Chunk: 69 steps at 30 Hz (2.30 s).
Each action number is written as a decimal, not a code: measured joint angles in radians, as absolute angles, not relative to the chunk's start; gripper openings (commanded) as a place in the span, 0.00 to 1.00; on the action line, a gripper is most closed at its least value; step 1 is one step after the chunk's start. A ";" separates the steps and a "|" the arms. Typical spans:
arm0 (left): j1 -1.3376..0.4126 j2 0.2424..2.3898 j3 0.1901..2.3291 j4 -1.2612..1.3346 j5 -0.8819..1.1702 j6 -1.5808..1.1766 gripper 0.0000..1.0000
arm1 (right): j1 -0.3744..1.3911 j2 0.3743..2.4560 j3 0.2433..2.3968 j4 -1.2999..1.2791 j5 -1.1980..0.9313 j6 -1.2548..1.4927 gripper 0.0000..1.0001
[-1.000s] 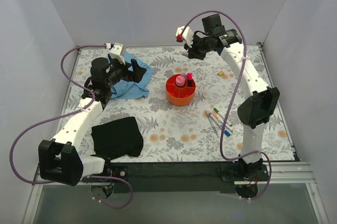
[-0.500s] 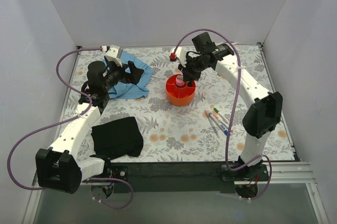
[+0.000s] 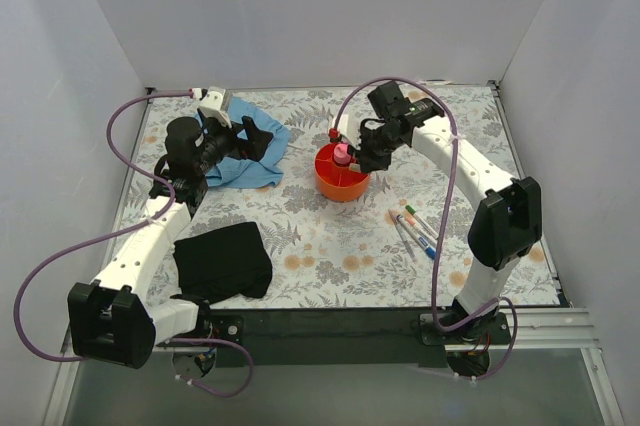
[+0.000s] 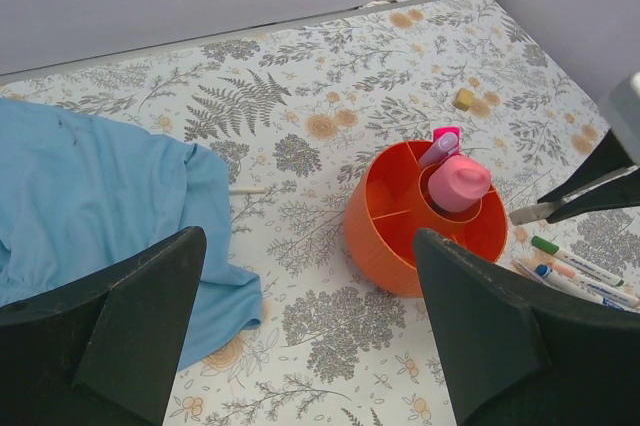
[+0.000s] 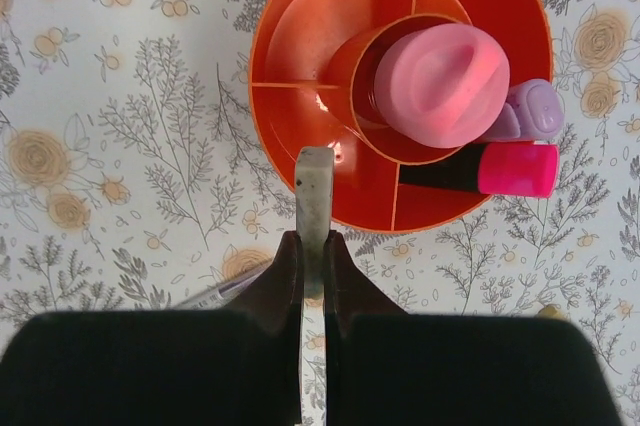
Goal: Sort the stationery into containers
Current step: Place the stationery in the storage box, then pick up the stationery from the center of the board.
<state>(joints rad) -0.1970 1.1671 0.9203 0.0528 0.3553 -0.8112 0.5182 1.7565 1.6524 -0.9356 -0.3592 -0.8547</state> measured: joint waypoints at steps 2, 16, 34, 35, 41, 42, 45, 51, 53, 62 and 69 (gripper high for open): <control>-0.195 1.168 0.920 0.053 0.355 -0.811 0.85 | 0.519 1.776 1.646 -0.934 -0.340 -0.881 0.01; -0.184 1.200 0.920 0.052 0.355 -0.812 0.85 | 0.571 1.835 1.625 -0.895 -0.239 -1.044 0.12; -0.179 1.205 0.920 0.062 0.357 -0.821 0.85 | 0.596 1.767 1.569 -0.830 -0.138 -1.052 0.49; -0.178 1.205 0.920 0.062 0.357 -0.822 0.85 | 0.568 1.753 1.579 -0.832 -0.157 -1.021 0.49; -0.178 1.205 0.918 0.061 0.359 -0.827 0.85 | 0.303 1.777 1.690 -0.811 -0.249 -0.804 0.48; -0.178 1.204 0.917 0.060 0.360 -0.827 0.85 | 0.258 1.806 1.719 -0.810 -0.259 -0.765 0.48; -0.178 1.205 0.917 0.059 0.360 -0.826 0.85 | 0.156 1.907 1.796 -0.798 -0.274 -0.677 0.50; -0.178 1.208 0.917 0.049 0.360 -0.817 0.85 | 0.112 2.120 1.912 -0.804 -0.296 -0.616 0.58; -0.178 1.214 0.917 0.044 0.360 -0.814 0.85 | 0.111 2.185 1.969 -0.812 -0.300 -0.603 0.59; -0.178 1.273 0.930 0.025 0.362 -0.805 0.85 | 0.097 2.292 2.119 -0.810 -0.288 -0.602 0.62; -0.178 1.293 0.933 0.026 0.367 -0.804 0.85 | 0.086 2.294 2.093 -0.817 -0.269 -0.614 0.63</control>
